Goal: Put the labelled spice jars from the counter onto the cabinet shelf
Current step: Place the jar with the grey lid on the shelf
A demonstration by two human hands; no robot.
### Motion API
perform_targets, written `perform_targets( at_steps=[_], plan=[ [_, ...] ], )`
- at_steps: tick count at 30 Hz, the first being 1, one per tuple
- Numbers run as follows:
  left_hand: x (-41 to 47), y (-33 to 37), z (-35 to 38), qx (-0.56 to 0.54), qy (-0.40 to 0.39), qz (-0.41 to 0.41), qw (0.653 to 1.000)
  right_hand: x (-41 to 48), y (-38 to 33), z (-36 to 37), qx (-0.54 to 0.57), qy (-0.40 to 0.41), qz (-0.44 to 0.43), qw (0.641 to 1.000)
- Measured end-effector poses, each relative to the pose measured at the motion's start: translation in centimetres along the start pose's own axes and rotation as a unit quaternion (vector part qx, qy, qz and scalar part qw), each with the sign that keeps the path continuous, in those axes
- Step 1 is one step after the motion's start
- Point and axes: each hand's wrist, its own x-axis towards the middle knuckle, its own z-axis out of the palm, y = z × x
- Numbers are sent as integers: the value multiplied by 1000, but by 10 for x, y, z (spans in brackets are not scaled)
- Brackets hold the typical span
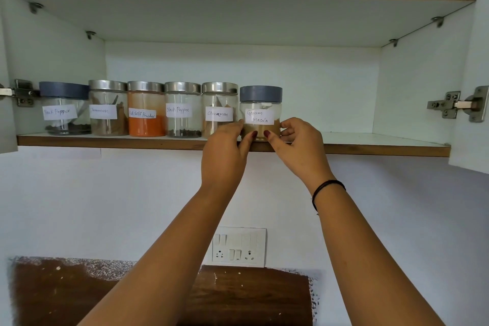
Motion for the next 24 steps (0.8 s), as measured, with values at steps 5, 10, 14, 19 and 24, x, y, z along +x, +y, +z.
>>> perform_targets(
  at_steps=[5,10,14,19,24],
  plan=[
    [2,3,1,8,-1,-16,1000,2,-2,0,-4,8,11,1000],
    [4,4,3,22,-15,-30,999,3,-2,2,-6,25,17,1000],
    [3,3,4,13,-9,-30,999,1,-3,3,-4,34,12,999],
    [6,-1,9,37,-18,-12,999,3,-4,4,-14,45,15,999],
    [9,-2,11,67,-24,-2,997,2,-5,8,-29,62,9,998]
  ],
)
